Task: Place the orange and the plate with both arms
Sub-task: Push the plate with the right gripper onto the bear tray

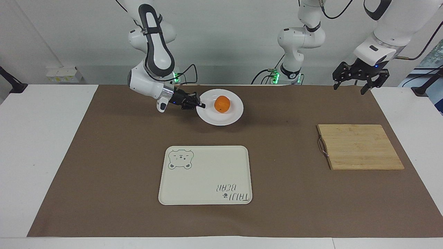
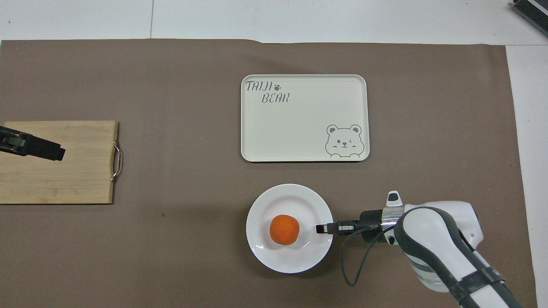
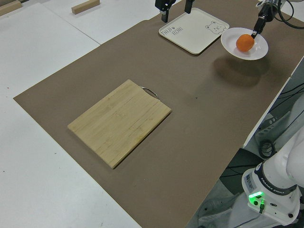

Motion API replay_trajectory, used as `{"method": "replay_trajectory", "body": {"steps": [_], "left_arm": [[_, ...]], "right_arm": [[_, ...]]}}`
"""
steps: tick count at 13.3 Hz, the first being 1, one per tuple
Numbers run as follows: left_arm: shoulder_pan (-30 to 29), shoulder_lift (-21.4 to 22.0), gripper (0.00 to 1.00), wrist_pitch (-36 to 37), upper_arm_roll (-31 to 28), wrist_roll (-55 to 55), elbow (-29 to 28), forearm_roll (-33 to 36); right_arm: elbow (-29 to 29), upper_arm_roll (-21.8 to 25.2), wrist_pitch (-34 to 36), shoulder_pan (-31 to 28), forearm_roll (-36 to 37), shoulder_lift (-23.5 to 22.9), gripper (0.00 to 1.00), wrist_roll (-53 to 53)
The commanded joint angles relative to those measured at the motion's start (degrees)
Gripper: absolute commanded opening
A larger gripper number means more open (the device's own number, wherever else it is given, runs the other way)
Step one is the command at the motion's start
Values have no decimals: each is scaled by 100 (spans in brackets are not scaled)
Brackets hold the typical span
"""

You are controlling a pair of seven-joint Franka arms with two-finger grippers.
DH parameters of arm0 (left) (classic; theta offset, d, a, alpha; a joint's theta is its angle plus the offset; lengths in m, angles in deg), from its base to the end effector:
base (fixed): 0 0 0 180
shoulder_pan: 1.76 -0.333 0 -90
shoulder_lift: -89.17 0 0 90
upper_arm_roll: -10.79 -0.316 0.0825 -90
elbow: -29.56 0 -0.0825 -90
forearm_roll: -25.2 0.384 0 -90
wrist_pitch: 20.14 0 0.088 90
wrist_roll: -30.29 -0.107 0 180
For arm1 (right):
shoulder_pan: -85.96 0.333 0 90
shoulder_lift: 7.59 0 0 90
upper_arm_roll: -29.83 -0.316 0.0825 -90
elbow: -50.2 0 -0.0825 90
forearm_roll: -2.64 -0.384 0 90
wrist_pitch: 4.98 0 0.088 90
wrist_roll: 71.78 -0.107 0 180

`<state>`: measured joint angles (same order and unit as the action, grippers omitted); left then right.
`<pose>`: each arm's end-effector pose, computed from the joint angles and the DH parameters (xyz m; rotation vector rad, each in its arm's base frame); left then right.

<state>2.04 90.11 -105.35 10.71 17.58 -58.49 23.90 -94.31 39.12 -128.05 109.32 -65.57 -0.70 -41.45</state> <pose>0.5398 -0.0377 0.6422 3.0837 -0.4476 -0.0487 0.4185 0.1455 0.3206 -2.2130 0.0649 0.1156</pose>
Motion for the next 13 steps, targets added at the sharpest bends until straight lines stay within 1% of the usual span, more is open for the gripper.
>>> {"method": "replay_trajectory", "body": {"steps": [1,3,8,10,13], "left_arm": [[-3,126,100,-75,26,163,-142,77],[-3,126,100,-84,26,190,-142,77],[-3,91,100,-382,35,330,-142,86],[-3,100,100,-356,35,330,-142,77],[-3,100,100,-365,52,322,-142,77]], "right_arm": [[685,11,169,-103,508,-327,0,-736],[1230,2,291,-366,739,-661,0,-1107],[2242,2,801,-1078,977,-1329,0,-1179],[2698,2,715,-1149,916,-1759,0,-1170],[3559,-15,697,-1254,836,-2471,0,-1161]]}}
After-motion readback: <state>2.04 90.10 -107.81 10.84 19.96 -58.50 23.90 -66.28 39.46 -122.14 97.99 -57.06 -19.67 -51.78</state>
